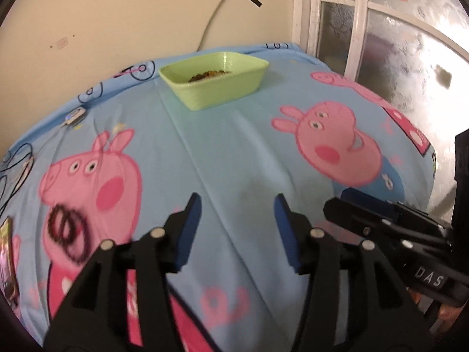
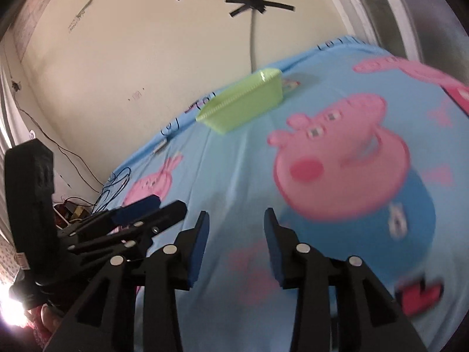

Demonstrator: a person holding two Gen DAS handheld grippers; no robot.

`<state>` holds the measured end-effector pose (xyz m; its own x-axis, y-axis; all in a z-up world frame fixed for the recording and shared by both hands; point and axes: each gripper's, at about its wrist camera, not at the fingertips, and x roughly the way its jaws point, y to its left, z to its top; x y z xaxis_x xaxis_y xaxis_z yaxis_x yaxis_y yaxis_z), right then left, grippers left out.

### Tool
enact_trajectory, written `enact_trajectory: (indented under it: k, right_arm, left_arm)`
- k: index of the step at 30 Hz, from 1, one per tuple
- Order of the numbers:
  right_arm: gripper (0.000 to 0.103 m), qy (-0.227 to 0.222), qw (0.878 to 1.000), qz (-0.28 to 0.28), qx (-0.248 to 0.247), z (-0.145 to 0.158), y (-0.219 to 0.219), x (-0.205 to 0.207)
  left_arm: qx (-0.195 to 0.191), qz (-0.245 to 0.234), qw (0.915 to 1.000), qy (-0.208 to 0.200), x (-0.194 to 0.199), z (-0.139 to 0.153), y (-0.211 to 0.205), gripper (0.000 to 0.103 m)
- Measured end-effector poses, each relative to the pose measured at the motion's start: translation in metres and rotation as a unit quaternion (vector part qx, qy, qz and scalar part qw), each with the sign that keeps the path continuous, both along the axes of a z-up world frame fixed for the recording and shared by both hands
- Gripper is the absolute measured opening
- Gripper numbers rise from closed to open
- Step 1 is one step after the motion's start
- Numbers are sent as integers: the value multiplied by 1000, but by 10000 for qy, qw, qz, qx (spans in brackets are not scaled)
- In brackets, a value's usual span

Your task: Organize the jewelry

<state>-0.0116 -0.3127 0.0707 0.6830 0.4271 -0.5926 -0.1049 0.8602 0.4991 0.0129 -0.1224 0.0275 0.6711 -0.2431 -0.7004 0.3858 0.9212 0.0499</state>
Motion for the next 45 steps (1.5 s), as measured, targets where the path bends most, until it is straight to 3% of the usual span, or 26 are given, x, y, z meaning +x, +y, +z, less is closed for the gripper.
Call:
enact_trajectory:
  k: [12,32,37,45]
  right_arm:
    - [14,154,9996,-147,-209,-2,8,-34]
    - [18,152,9996,-198,102,-10,7,-39]
    - [18,158,9994,-222,210,-11,6,-39]
    - [18,147,9994,-242,187,-11,7,-39]
  left_arm:
    - [72,277,9988,385,-34,-29,17,50]
    - [-159,153,9985,505,-36,-34,15,90]
    - [-263,107,9980,559,-38,-34,15,97]
    - [-270,141,9980,558,-41,-34,14,97]
